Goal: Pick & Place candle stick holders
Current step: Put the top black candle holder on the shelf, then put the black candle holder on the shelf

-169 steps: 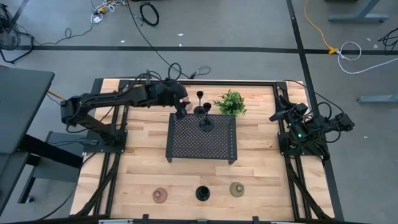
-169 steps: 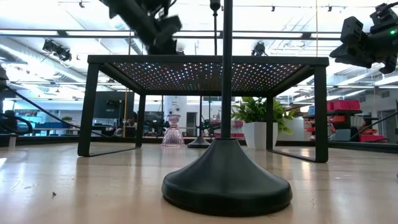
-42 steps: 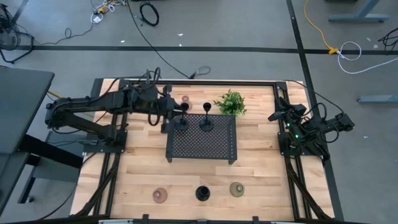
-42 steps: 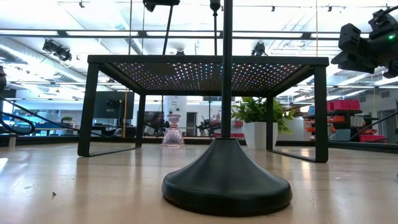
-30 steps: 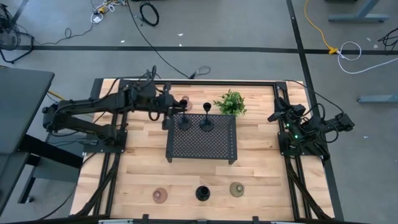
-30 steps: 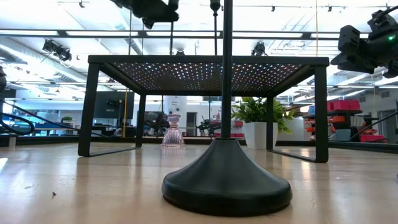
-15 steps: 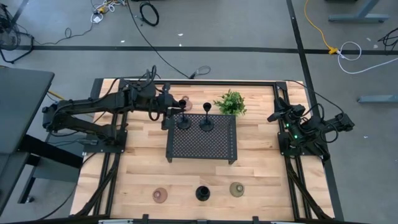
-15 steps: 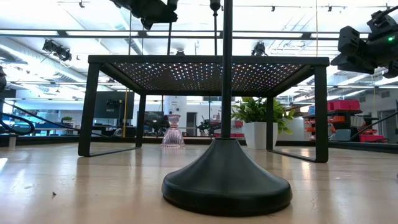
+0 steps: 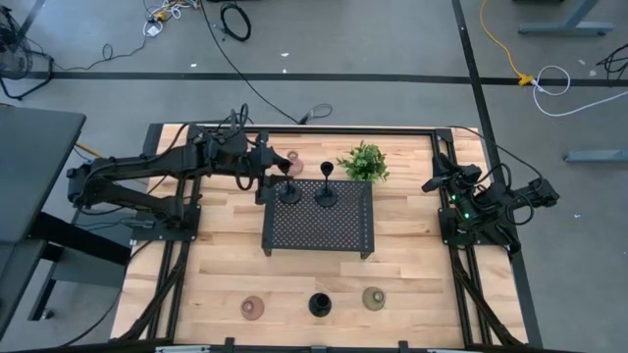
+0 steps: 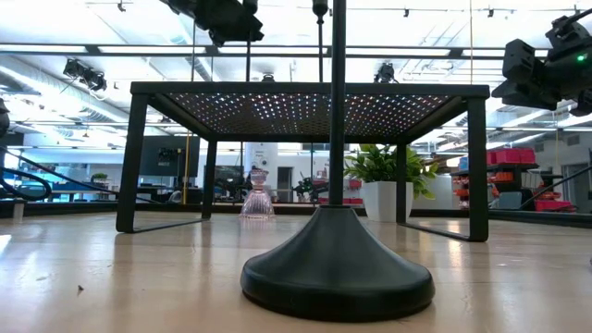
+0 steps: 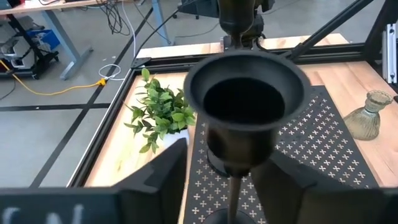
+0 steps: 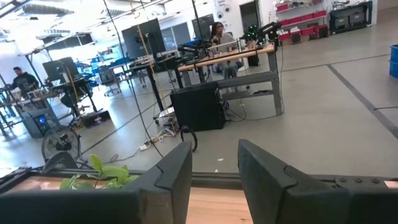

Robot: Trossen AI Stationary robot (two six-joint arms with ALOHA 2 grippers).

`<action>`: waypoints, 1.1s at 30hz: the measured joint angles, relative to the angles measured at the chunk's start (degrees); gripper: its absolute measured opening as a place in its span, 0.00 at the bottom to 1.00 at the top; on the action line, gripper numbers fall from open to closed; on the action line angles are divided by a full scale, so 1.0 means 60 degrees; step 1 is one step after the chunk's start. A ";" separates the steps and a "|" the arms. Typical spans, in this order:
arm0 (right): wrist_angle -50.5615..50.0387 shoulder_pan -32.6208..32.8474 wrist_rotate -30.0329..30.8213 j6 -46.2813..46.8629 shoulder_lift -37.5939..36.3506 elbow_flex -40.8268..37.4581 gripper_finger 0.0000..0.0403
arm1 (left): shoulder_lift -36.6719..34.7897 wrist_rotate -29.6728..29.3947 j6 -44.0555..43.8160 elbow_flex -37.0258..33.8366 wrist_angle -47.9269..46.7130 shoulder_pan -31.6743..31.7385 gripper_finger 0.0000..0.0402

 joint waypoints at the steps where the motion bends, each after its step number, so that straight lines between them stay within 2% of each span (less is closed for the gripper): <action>1: 0.0000 -0.0004 0.0000 0.0000 0.0000 0.0000 0.32 | 0.0000 0.0000 0.0000 0.0000 -0.0012 0.0000 0.47; 7: -0.0001 0.0001 -0.0020 0.0000 0.0000 0.0000 0.32 | -0.0170 0.0060 -0.0005 0.0004 -0.0527 -0.0004 0.58; 12: -0.0004 0.0004 -0.0142 0.0000 0.0000 0.0000 0.32 | -0.0677 0.0142 -0.0251 0.0007 -0.1299 -0.0004 0.61; 14: -0.0003 0.0004 -0.0495 0.0004 0.0000 0.0000 0.32 | -0.0990 0.0131 -0.0273 0.0007 -0.1666 0.0000 0.61; 17: -0.0017 0.0004 -0.1831 0.0317 0.0000 0.0000 0.32 | -0.1481 0.0124 -0.0536 0.0007 -0.2159 0.0000 0.61; 20: -0.0398 0.0004 -0.3849 0.0930 0.0000 0.0000 0.32 | -0.1902 0.0168 -0.1013 0.0015 -0.2793 -0.0011 0.61; 23: -0.1012 0.0007 -0.5903 0.2331 0.0113 0.0000 0.32 | -0.2149 0.0529 -0.1461 0.0015 -0.3409 -0.0008 0.61; 27: -0.1440 0.0011 -0.8683 0.4075 0.0905 0.0000 0.32 | -0.2227 0.1017 -0.1674 0.0015 -0.3694 -0.0029 0.61; 30: -0.0816 0.0141 -0.9938 0.4728 0.1931 0.0004 0.31 | -0.2215 0.1057 -0.1734 0.0012 -0.3721 -0.0062 0.60; 33: 0.0044 0.0438 -1.0318 0.4791 0.3179 0.0044 0.29 | -0.2208 0.0890 -0.1679 0.0013 -0.3731 -0.0062 0.60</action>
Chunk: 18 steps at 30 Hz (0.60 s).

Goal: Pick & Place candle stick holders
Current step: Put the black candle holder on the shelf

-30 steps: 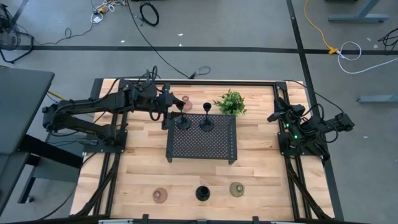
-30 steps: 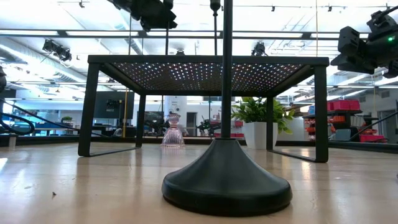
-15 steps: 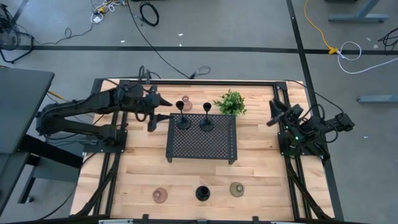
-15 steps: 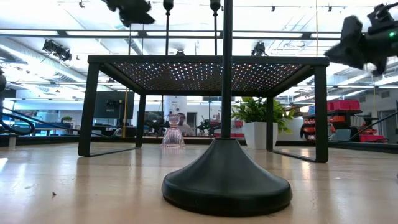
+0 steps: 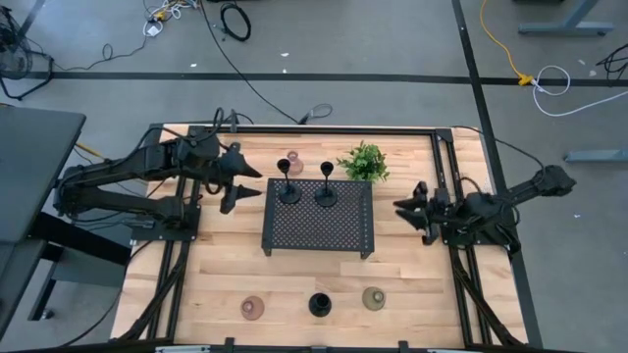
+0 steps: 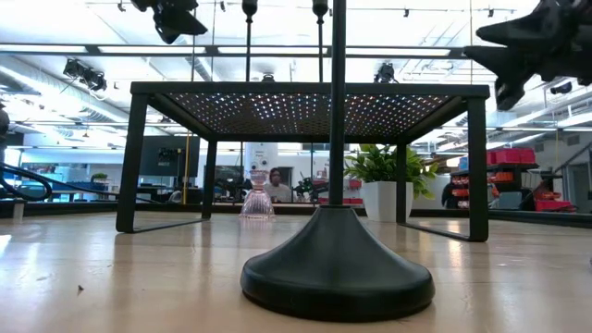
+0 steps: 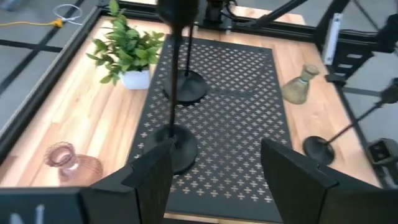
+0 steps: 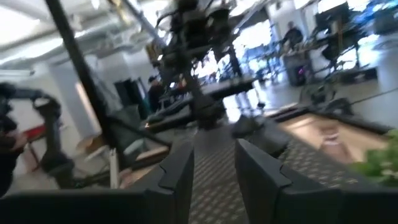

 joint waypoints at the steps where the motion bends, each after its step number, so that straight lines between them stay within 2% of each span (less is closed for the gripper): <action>1: 0.0164 0.0106 -0.0023 0.0040 0.0430 0.0125 0.28 | 0.0000 -0.0114 0.0007 -0.0002 0.0000 0.0000 0.60; 5: 0.0329 0.0545 -0.0066 0.0174 0.2190 0.1110 0.26 | 0.0000 -0.0581 0.0178 0.0002 0.0003 0.0004 0.59; 13: -0.0003 0.1234 -0.1357 0.0393 0.5654 0.3109 0.26 | 0.0000 -0.0664 0.0180 0.0000 -0.0021 0.0004 0.59; 18: 0.0070 0.1785 -0.1830 0.0643 0.7319 0.4334 0.26 | 0.0000 -0.0675 0.0185 -0.0002 -0.0022 0.0004 0.59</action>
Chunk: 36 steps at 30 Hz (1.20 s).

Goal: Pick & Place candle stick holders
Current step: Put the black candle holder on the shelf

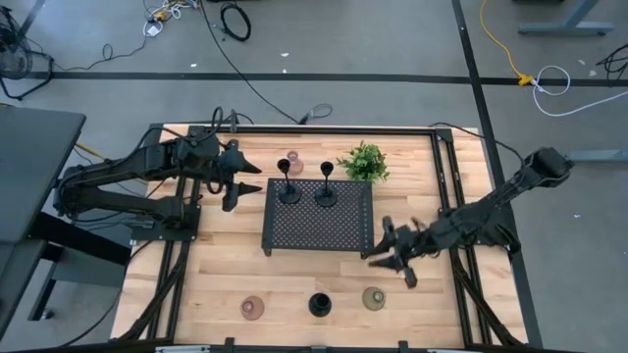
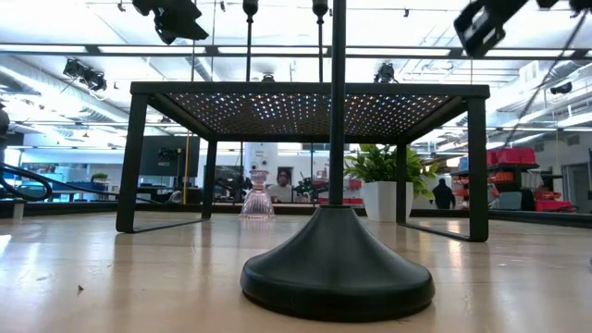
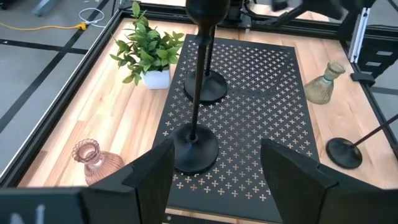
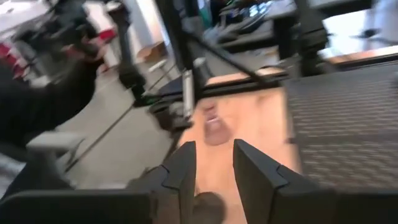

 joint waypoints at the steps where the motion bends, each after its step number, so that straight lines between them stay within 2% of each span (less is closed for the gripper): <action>1: -0.0021 0.0126 -0.0041 -0.0010 0.0349 0.0247 0.26 | 0.0000 0.0000 -0.0003 0.0003 0.0004 0.0000 0.59; 6: -0.0496 0.0598 0.0279 0.0099 0.1748 0.1125 0.26 | 0.0004 0.0000 -0.0007 0.0000 -0.0003 0.0004 0.59; 13: -0.0215 0.0965 0.1020 0.0392 0.3391 0.1983 0.27 | 0.0004 0.0000 -0.0004 0.0000 0.0000 0.0004 0.59; 24: -0.0144 0.0944 0.1693 0.0487 0.5364 0.3083 0.38 | 0.0007 0.0000 -0.0004 0.0000 0.0004 0.0004 0.59; 29: -0.0012 0.0847 0.1727 0.0493 0.5881 0.3507 0.40 | 0.0007 0.0000 -0.0004 0.0000 0.0011 0.0004 0.59; 36: 0.1089 0.0830 0.1559 0.0486 0.6152 0.3545 0.40 | 0.0007 0.0004 0.0000 0.0000 0.0007 0.0004 0.59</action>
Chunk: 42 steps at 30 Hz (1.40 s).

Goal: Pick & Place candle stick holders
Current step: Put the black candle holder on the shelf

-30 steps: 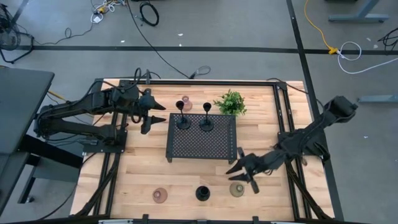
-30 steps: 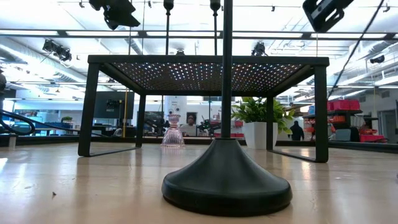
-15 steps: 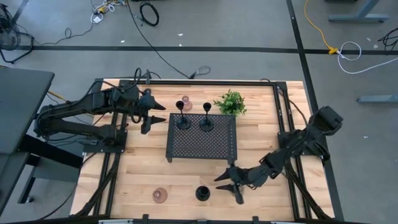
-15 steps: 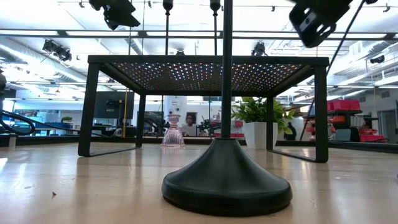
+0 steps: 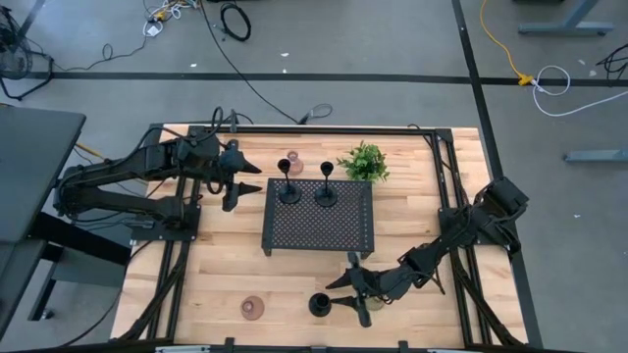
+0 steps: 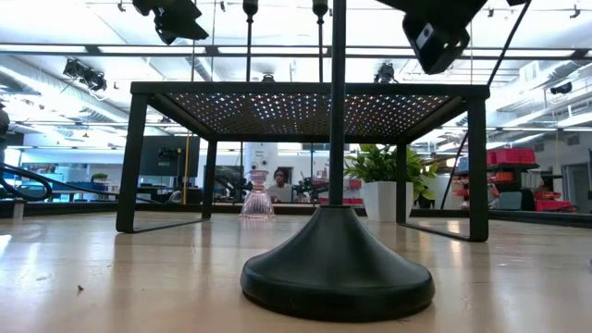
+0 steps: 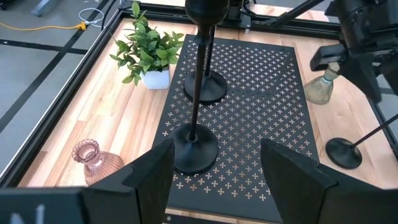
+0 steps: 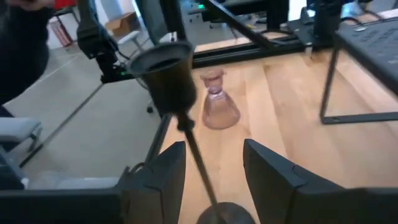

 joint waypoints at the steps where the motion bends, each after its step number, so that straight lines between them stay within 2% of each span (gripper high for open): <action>1: 0.0071 0.0000 -0.0078 0.0000 0.0079 0.0007 0.40 | 0.0000 0.0000 0.0000 0.0000 -0.0006 0.0000 0.59; 11: 0.1538 -0.0033 -0.0425 -0.0001 0.0800 0.0040 0.40 | 0.0000 0.0000 0.0010 0.0000 -0.0001 0.0000 0.59; 19: 0.1322 -0.0033 -0.0514 -0.0644 0.1412 0.0948 0.40 | 0.0000 0.0000 0.0022 0.0000 -0.0002 0.0000 0.59; 24: 0.1060 -0.0058 -0.0637 -0.0771 0.1432 0.1068 0.39 | 0.0000 0.0000 0.0022 -0.0004 -0.0014 -0.0004 0.59; 28: 0.1027 -0.0085 -0.0660 -0.0750 0.1432 0.1068 0.30 | 0.0000 0.0000 0.0022 -0.0003 -0.0015 0.0000 0.59; 34: 0.0940 -0.0103 -0.0699 -0.1046 0.1430 0.1071 0.05 | 0.0000 -0.0002 0.0018 -0.0004 -0.0059 -0.0002 0.59; 42: 0.0876 -0.0131 -0.0800 -0.1176 0.1390 0.1082 0.02 | 0.0000 0.0000 0.0007 -0.0004 -0.0198 0.0000 0.59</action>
